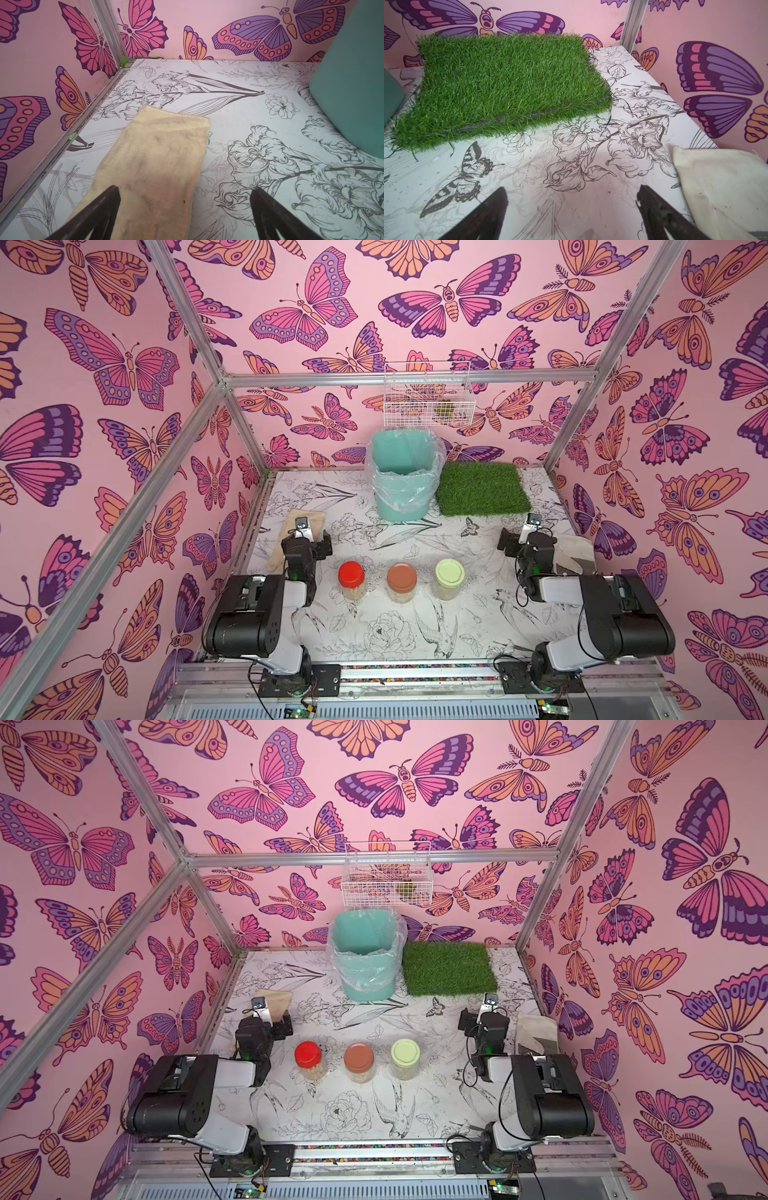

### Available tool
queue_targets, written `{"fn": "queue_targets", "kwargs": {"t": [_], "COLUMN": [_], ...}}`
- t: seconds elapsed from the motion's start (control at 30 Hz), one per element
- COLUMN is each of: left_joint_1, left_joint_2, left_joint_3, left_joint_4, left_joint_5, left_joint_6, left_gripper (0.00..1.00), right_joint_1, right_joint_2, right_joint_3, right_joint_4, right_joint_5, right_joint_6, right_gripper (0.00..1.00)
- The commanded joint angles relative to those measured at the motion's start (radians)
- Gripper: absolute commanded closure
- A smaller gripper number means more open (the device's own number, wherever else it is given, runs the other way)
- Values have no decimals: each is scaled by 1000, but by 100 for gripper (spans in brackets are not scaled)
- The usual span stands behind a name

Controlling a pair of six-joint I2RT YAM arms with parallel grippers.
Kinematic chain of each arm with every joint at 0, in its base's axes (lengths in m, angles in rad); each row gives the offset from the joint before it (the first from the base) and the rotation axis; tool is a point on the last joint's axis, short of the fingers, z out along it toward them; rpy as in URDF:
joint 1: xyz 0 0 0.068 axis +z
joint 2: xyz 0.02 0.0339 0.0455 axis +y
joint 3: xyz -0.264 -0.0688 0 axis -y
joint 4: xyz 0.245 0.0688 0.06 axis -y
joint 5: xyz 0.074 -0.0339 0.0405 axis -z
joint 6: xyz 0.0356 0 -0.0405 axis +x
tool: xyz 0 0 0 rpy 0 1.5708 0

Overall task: Empty moldy peanuts from jars
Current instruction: Pick up the jar from the center of the board.

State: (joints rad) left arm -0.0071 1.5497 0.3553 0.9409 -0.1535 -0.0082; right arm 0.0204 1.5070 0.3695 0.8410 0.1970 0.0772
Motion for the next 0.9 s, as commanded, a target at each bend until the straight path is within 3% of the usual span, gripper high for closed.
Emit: {"fn": "queue_targets", "kwargs": {"t": [0.0, 0.87], "left_joint_1": [-1, -2], "left_joint_2": [2, 0], "left_joint_3": [4, 2], "left_joint_4": [-5, -5], "left_joint_5": [1, 10], "left_joint_6": [7, 11], "left_gripper": [1, 1], "right_joint_1": [4, 4], "right_joint_2": [-2, -4], "right_joint_3": [23, 22], "right_joint_4": [-17, -16], "right_joint_5": [-5, -5], "right_joint_6": [-1, 1], "right_gripper": [1, 0]}}
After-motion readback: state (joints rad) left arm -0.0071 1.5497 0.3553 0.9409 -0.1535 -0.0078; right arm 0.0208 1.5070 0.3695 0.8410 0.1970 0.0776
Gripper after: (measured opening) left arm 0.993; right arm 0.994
